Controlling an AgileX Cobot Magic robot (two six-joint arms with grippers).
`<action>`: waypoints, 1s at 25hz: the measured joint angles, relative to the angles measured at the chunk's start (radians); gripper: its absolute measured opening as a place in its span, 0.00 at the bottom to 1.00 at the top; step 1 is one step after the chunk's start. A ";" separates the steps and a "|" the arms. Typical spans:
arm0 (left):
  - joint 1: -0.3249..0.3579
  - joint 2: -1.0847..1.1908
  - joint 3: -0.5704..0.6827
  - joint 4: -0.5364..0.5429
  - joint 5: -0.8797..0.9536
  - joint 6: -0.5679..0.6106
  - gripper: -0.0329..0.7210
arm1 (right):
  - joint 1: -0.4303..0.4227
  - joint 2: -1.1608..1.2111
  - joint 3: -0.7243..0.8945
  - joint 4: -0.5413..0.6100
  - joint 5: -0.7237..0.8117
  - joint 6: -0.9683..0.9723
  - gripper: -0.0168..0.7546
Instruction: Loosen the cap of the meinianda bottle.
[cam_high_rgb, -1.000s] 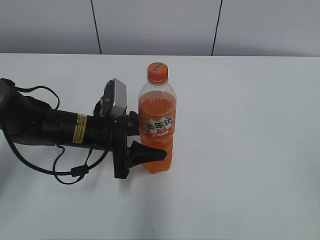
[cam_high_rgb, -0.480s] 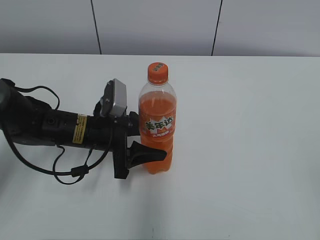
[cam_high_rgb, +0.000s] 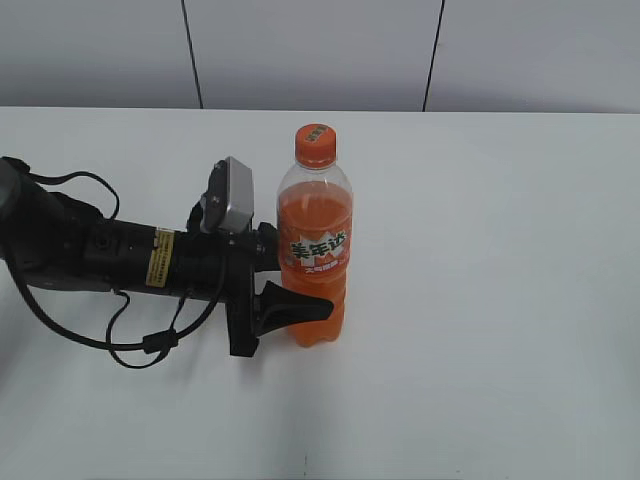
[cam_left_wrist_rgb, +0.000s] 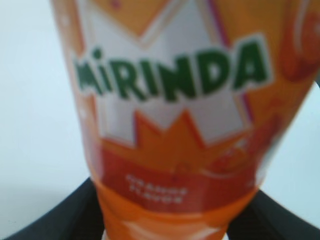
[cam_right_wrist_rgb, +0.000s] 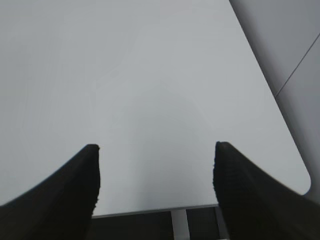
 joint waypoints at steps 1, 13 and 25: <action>0.000 0.000 0.000 -0.002 0.001 0.000 0.59 | 0.000 0.036 -0.013 0.001 0.004 0.000 0.71; 0.000 0.000 0.000 -0.008 0.006 0.000 0.59 | 0.000 0.580 -0.357 0.013 0.108 0.005 0.71; 0.000 0.000 0.000 -0.009 0.005 0.000 0.59 | 0.003 0.980 -0.661 0.140 0.116 0.004 0.55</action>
